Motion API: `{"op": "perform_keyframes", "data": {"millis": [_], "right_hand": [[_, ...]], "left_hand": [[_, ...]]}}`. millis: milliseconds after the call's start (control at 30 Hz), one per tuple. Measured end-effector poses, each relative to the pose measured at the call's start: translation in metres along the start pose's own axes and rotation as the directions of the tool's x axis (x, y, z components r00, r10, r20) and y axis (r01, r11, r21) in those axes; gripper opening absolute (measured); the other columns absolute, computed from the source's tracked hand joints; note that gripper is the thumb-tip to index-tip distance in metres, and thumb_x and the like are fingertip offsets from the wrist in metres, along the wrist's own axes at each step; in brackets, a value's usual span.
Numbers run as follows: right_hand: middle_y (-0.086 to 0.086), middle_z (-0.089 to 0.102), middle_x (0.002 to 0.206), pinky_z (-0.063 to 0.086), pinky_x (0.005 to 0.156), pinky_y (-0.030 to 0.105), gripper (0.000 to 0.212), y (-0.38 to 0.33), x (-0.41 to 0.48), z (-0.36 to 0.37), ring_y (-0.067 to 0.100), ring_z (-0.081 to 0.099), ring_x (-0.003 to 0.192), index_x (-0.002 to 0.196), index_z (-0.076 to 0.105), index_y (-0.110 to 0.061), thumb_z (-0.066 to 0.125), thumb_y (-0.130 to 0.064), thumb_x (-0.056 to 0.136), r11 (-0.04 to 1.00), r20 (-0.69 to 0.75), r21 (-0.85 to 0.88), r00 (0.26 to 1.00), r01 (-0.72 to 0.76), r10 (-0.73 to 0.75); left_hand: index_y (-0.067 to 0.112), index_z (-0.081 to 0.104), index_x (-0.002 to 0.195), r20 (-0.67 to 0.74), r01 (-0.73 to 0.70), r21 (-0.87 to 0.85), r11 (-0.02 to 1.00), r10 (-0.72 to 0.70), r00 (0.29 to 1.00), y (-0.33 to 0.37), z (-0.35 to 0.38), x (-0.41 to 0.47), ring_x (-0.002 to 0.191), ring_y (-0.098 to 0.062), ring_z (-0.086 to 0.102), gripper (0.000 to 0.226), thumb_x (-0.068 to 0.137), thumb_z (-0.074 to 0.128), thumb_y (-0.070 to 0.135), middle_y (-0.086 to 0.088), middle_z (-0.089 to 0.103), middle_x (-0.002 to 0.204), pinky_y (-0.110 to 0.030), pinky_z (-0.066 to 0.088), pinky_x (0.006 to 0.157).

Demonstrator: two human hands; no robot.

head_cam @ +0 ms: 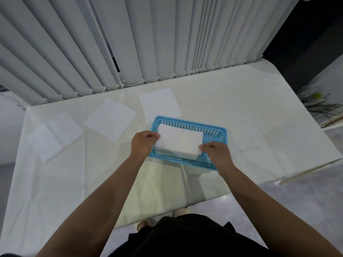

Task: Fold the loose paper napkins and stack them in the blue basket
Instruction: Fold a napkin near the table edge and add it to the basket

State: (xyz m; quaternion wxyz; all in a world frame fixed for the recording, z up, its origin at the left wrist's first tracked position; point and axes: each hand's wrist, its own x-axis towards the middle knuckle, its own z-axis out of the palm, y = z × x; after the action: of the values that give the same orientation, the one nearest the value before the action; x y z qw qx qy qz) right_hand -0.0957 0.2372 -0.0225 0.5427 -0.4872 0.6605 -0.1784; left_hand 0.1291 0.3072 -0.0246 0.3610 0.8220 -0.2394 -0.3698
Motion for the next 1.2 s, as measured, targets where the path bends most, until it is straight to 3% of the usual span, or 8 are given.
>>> {"op": "perform_keyframes", "data": {"millis": [400, 600, 667, 767, 867, 933, 1067, 1200], "right_hand": [[-0.008, 0.064, 0.074, 0.045, 0.064, 0.02, 0.015, 0.003, -0.002, 0.001, 0.007, 0.056, 0.07, 0.069, 0.065, -0.016, 0.073, -0.022, 0.081, 1.0, 0.012, -0.015, 1.0, 0.025, -0.025], [-0.006, 0.065, 0.077, 0.046, 0.07, 0.026, 0.013, 0.004, 0.001, 0.002, 0.01, 0.057, 0.072, 0.072, 0.067, -0.016, 0.073, -0.024, 0.08, 0.999, 0.01, -0.031, 1.0, 0.024, -0.024], [-0.008, 0.065, 0.077, 0.046, 0.074, 0.027, 0.011, 0.005, 0.001, 0.003, 0.011, 0.057, 0.074, 0.075, 0.069, -0.016, 0.071, -0.024, 0.082, 1.0, 0.004, -0.016, 1.0, 0.025, -0.025], [-0.006, 0.066, 0.082, 0.046, 0.078, 0.031, 0.011, 0.005, -0.001, 0.003, 0.016, 0.058, 0.081, 0.081, 0.068, -0.02, 0.061, -0.025, 0.088, 0.999, -0.014, -0.014, 0.999, 0.047, -0.047], [-0.004, 0.065, 0.116, 0.045, 0.098, 0.034, 0.027, 0.005, -0.004, 0.005, 0.018, 0.058, 0.107, 0.114, 0.068, -0.018, 0.052, -0.026, 0.093, 0.998, 0.003, -0.034, 0.999, 0.053, -0.053], [-0.004, 0.06, 0.125, 0.041, 0.104, 0.033, 0.034, 0.004, -0.006, 0.007, 0.017, 0.054, 0.114, 0.126, 0.061, -0.018, 0.048, -0.021, 0.095, 0.997, 0.037, -0.033, 0.997, 0.067, -0.066], [-0.006, 0.056, 0.106, 0.041, 0.095, 0.029, 0.033, -0.001, -0.009, 0.01, 0.012, 0.051, 0.097, 0.123, 0.063, -0.015, 0.044, -0.011, 0.097, 0.992, 0.076, -0.033, 0.99, 0.12, -0.118], [-0.008, 0.055, 0.108, 0.04, 0.091, 0.026, 0.033, 0.001, -0.006, 0.012, 0.012, 0.051, 0.098, 0.125, 0.062, -0.018, 0.045, -0.012, 0.097, 0.993, 0.077, -0.027, 0.99, 0.119, -0.117]], "left_hand": [[0.015, 0.072, 0.099, -0.059, -0.021, 0.035, 0.999, 0.023, 0.998, -0.005, 0.003, 0.0, 0.09, -0.023, 0.065, 0.019, 0.088, 0.063, 0.028, -0.001, 0.071, 0.098, -0.039, 0.054, 0.089], [0.016, 0.072, 0.1, -0.079, -0.056, 0.07, 0.996, 0.062, 0.995, -0.005, 0.004, -0.001, 0.092, -0.024, 0.066, 0.019, 0.089, 0.061, 0.025, 0.002, 0.069, 0.095, -0.038, 0.053, 0.091], [0.015, 0.071, 0.104, -0.095, -0.08, 0.117, 0.99, 0.091, 0.991, -0.005, 0.006, -0.003, 0.091, -0.02, 0.062, 0.023, 0.092, 0.056, 0.026, 0.002, 0.068, 0.097, -0.031, 0.05, 0.086], [0.007, 0.068, 0.09, -0.097, -0.1, 0.238, 0.966, 0.126, 0.987, -0.003, 0.009, -0.005, 0.076, -0.018, 0.053, 0.032, 0.096, 0.045, 0.029, -0.001, 0.061, 0.082, -0.025, 0.04, 0.061], [0.004, 0.055, 0.067, -0.091, -0.09, 0.329, 0.94, 0.126, 0.988, -0.003, 0.012, -0.005, 0.065, -0.021, 0.047, 0.041, 0.096, 0.039, 0.028, -0.004, 0.051, 0.063, -0.025, 0.033, 0.051], [0.009, 0.049, 0.061, -0.088, -0.089, 0.348, 0.933, 0.127, 0.988, -0.001, 0.012, -0.006, 0.063, -0.021, 0.046, 0.041, 0.096, 0.038, 0.027, -0.002, 0.047, 0.058, -0.026, 0.031, 0.05], [0.0, 0.059, 0.073, -0.076, -0.089, 0.35, 0.933, 0.123, 0.989, 0.0, 0.012, -0.006, 0.066, -0.022, 0.048, 0.041, 0.096, 0.038, 0.026, -0.007, 0.054, 0.066, -0.028, 0.033, 0.053], [-0.002, 0.061, 0.079, -0.073, -0.09, 0.338, 0.937, 0.122, 0.99, -0.002, 0.011, -0.003, 0.069, -0.024, 0.051, 0.041, 0.096, 0.038, 0.026, -0.015, 0.06, 0.075, -0.031, 0.037, 0.056]]}}
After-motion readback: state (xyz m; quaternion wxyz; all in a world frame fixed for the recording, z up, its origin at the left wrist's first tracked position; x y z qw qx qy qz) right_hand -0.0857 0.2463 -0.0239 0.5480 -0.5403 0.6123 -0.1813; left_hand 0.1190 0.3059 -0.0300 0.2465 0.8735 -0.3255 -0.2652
